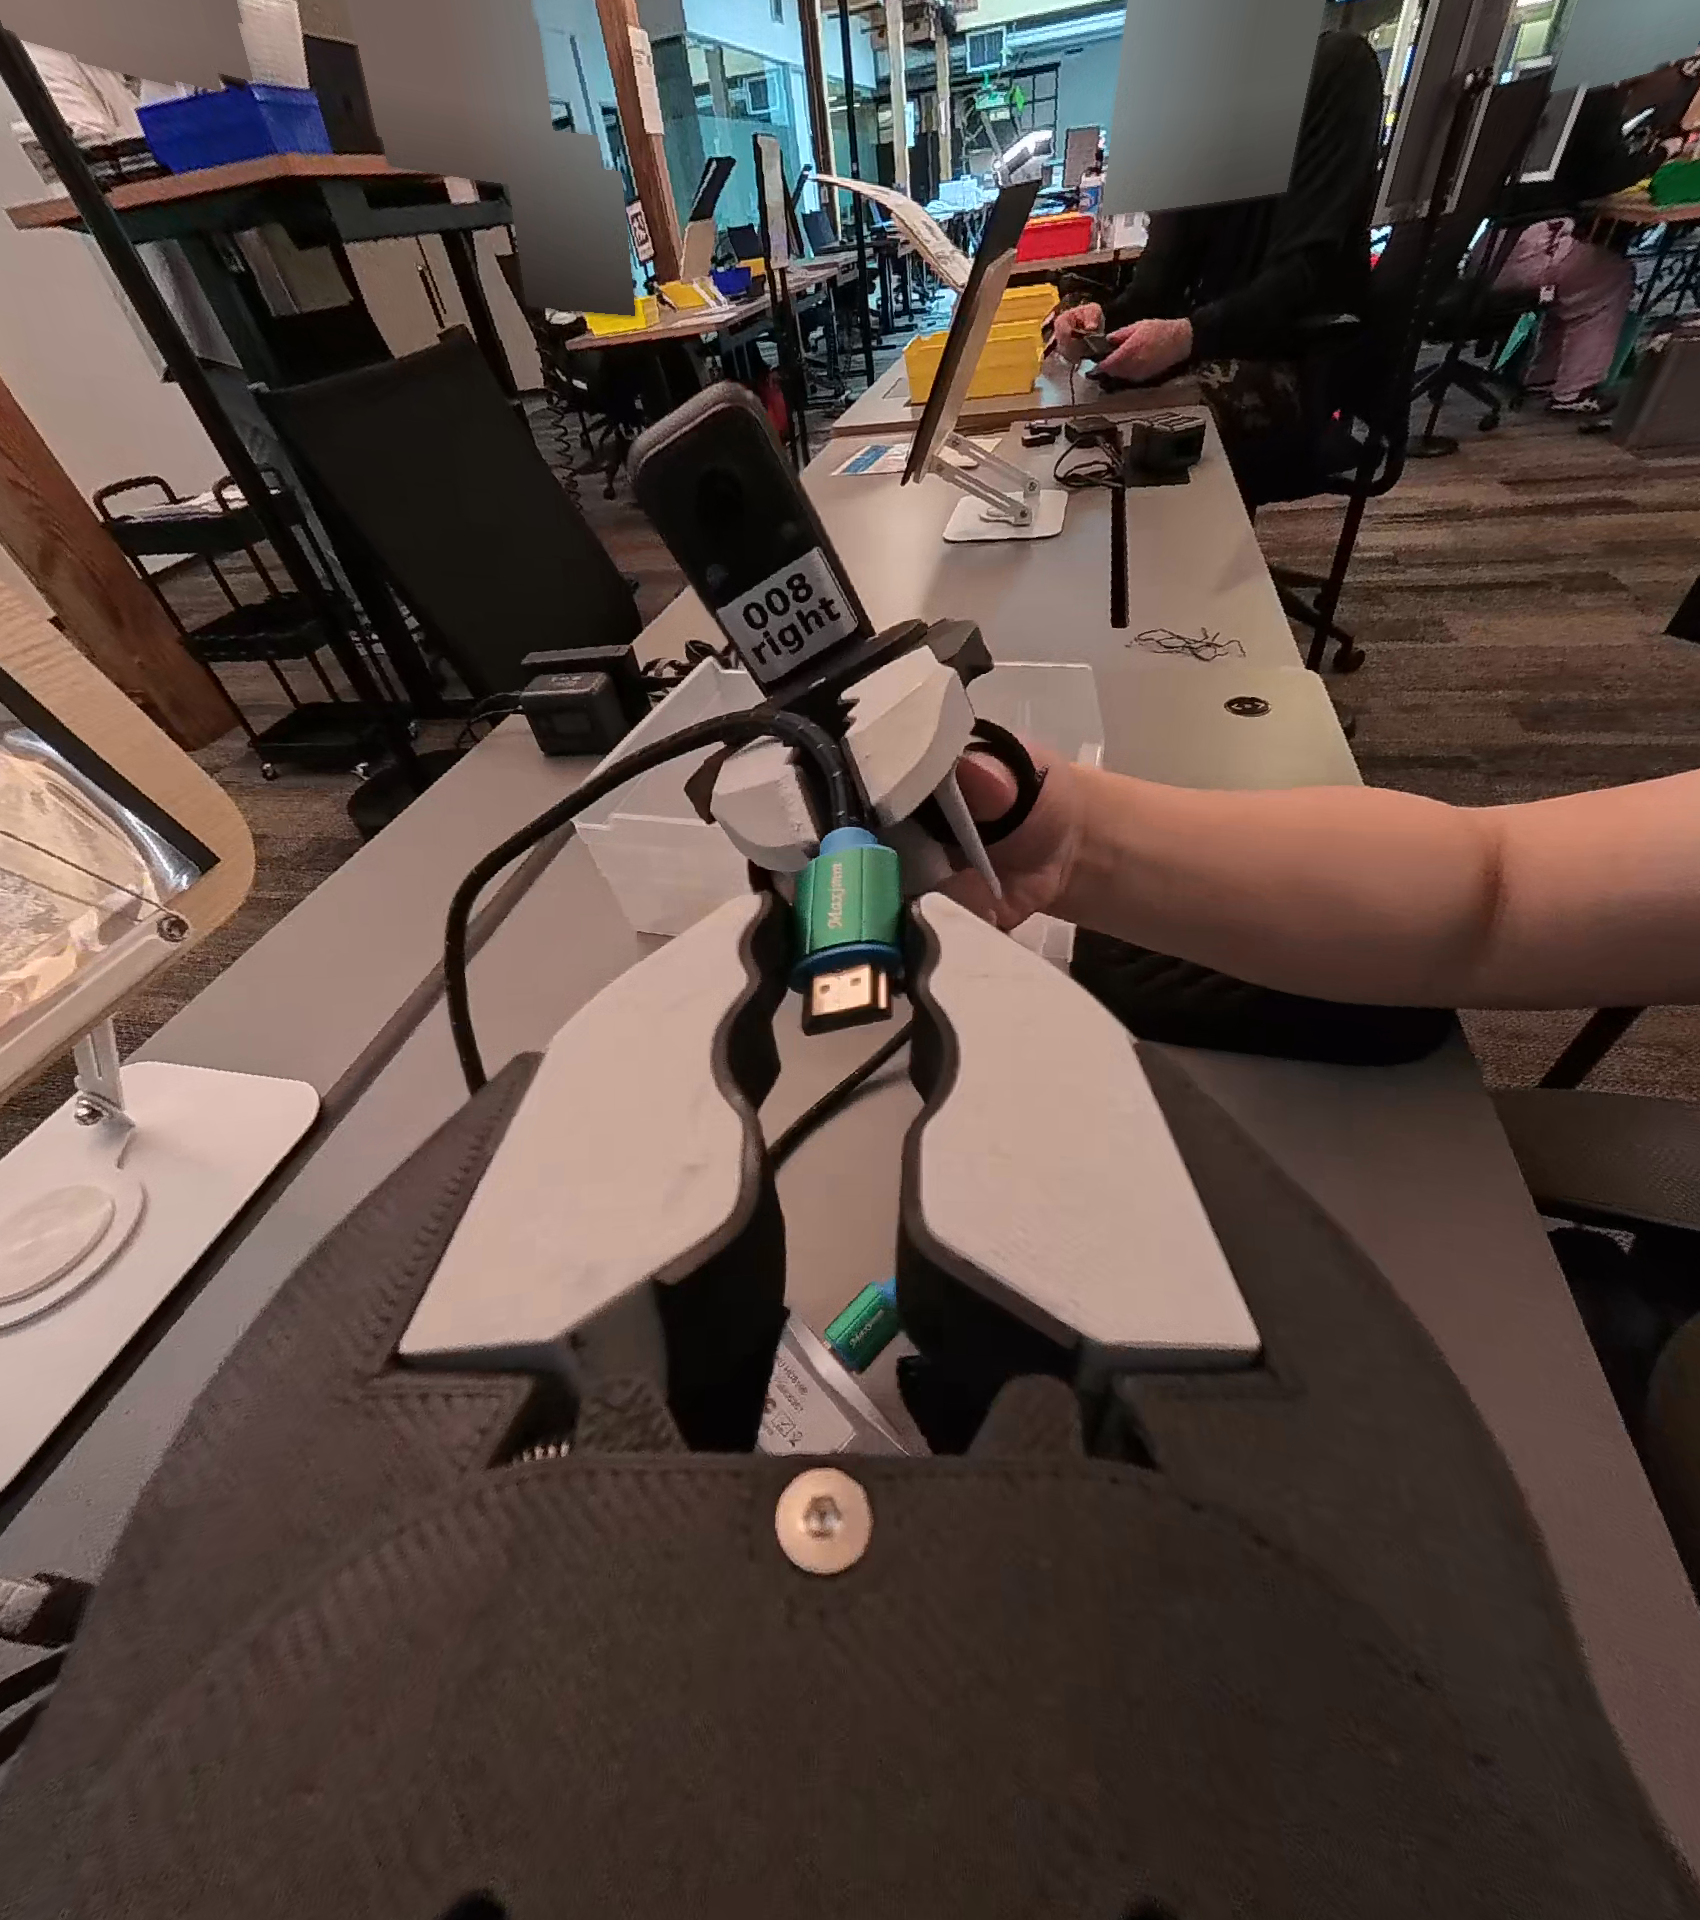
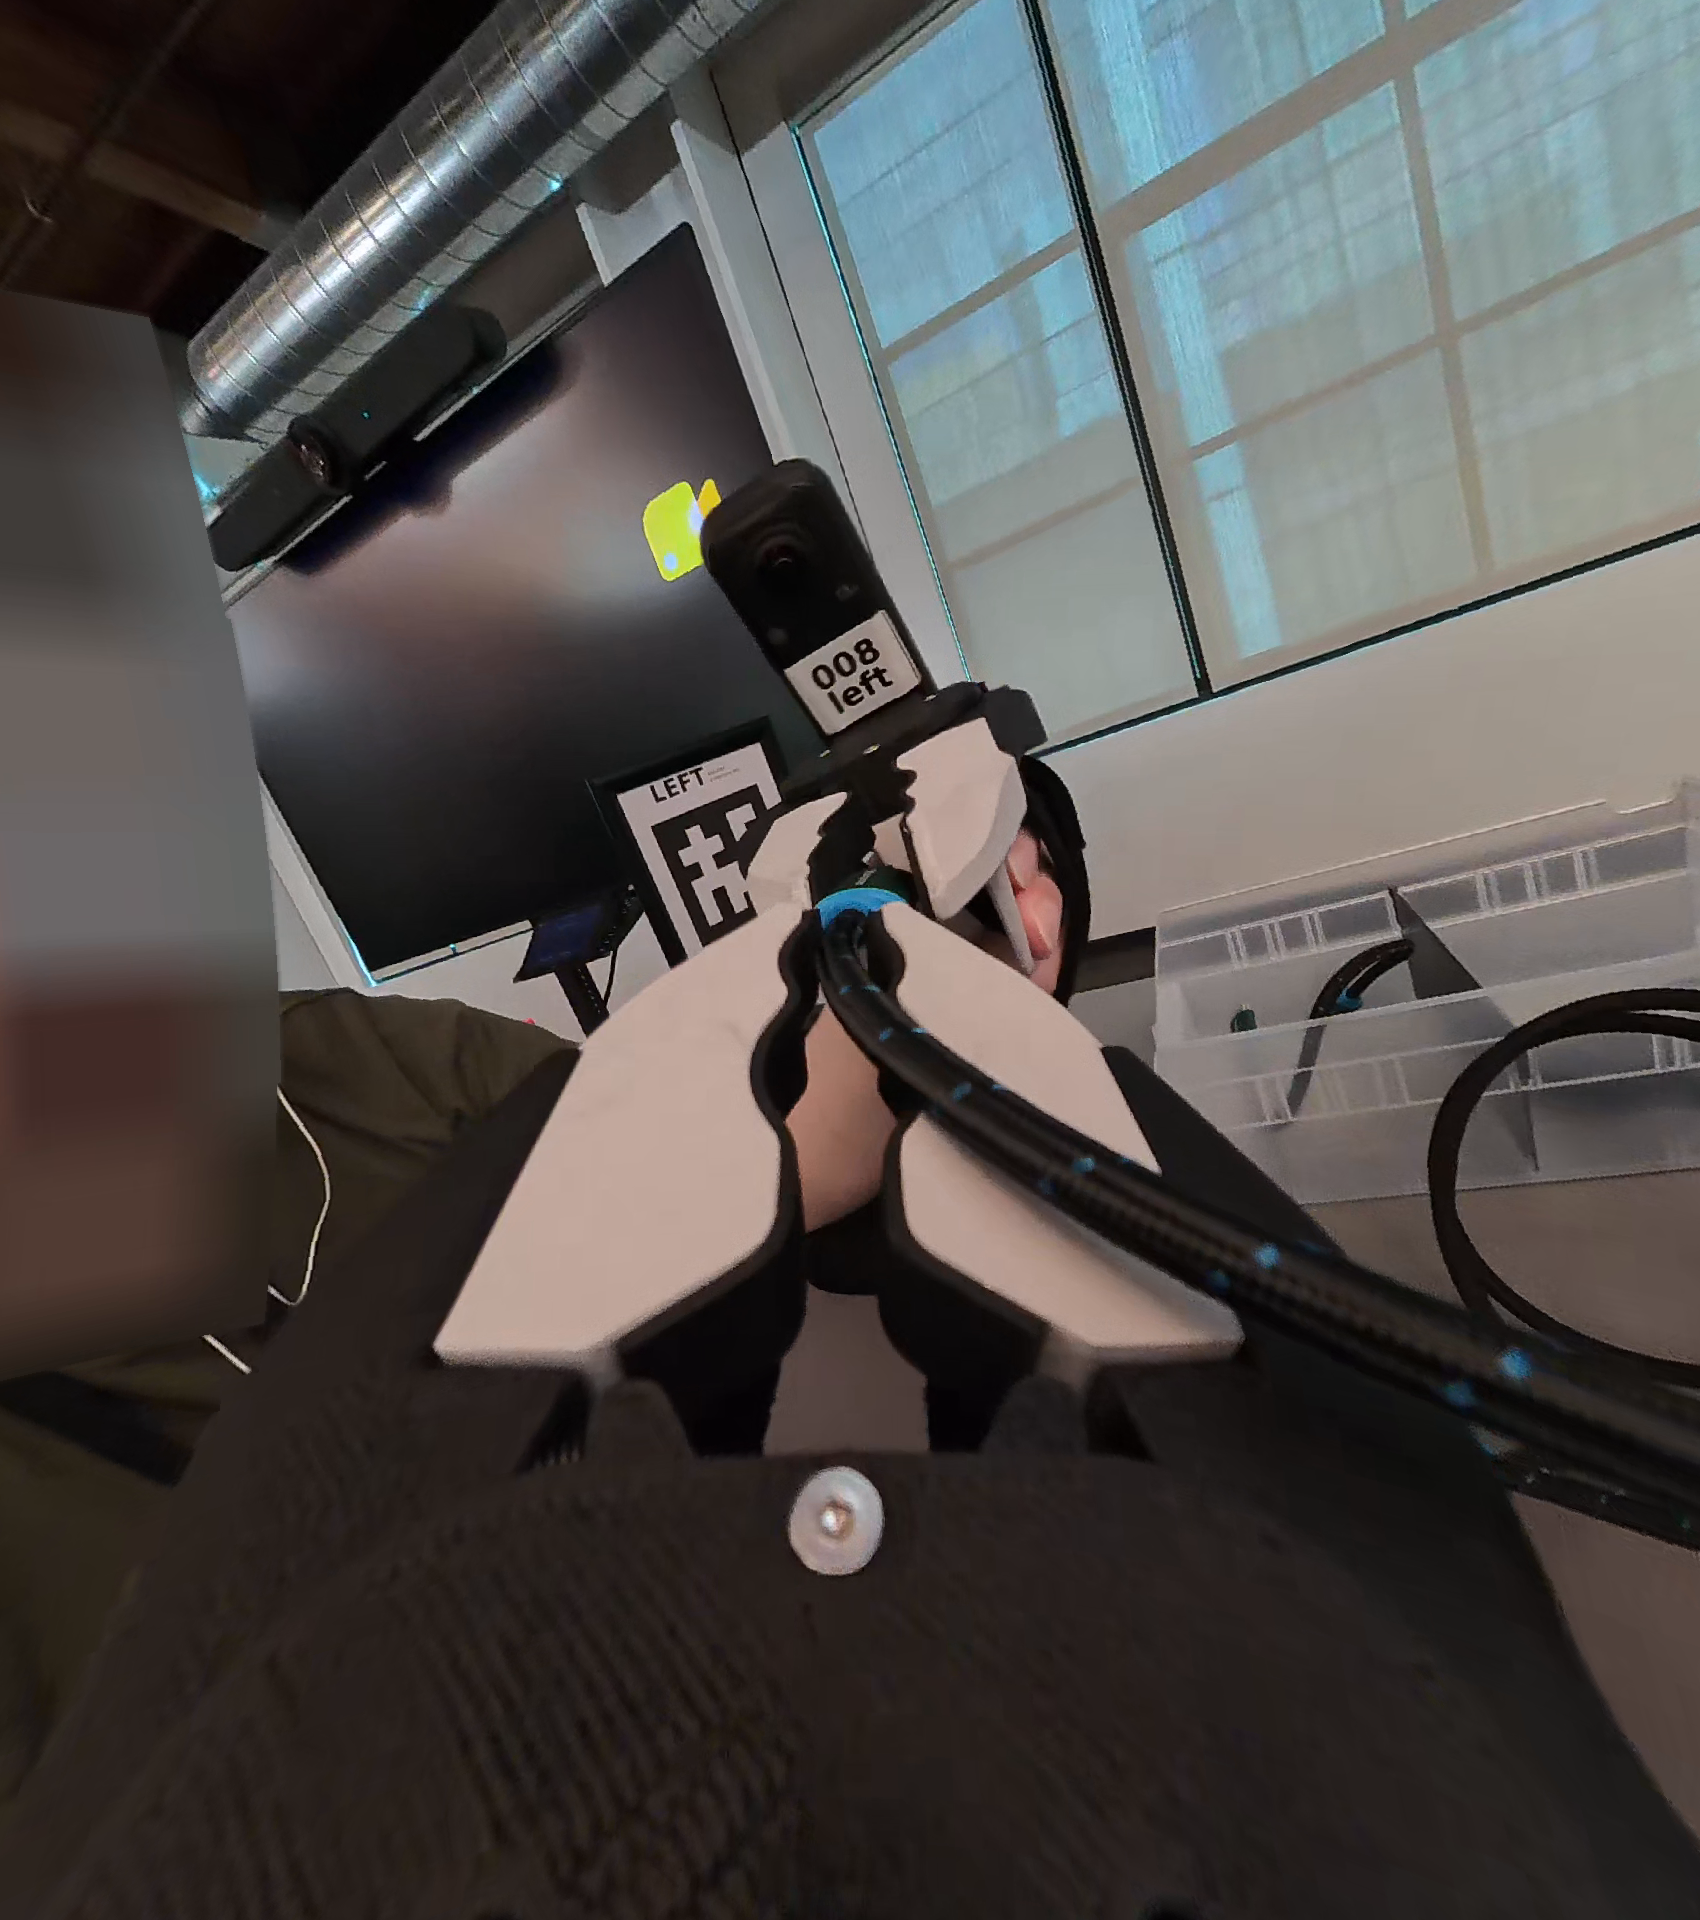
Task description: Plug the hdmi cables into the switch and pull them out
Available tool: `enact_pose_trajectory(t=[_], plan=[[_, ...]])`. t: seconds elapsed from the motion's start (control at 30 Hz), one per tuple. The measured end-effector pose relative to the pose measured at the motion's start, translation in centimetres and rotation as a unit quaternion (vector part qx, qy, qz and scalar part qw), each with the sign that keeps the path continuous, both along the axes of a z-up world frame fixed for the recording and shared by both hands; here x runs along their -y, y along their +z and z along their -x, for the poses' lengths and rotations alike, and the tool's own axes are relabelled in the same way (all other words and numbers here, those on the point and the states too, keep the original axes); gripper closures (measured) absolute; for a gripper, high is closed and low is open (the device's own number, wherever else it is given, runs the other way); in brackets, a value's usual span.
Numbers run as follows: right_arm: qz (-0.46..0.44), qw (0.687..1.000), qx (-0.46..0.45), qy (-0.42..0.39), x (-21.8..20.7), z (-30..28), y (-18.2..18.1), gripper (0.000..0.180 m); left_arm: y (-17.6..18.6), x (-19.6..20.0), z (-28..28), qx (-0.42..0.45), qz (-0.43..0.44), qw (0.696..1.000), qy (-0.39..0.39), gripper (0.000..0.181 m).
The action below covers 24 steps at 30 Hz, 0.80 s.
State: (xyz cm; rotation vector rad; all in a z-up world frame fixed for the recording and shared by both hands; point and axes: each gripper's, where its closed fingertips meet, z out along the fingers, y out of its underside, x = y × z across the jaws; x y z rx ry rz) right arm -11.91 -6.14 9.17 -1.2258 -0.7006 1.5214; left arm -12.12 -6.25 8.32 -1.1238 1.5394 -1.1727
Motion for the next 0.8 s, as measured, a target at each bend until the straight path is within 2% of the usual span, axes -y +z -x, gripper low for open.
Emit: enact_pose_trajectory(t=[0.17,0.8], plan=[[-0.010,1.000,0.021,-0.007,0.09,0.19,-0.25,0.169,0.08,-0.03,0.08,0.001,0.023,1.000,-0.008,0.160],[-0.005,1.000,0.001,-0.012,-0.29,0.25,-0.33,0.171,-0.36,-0.14,0.23,-0.015,0.007,1.000,-0.002,0.160]])
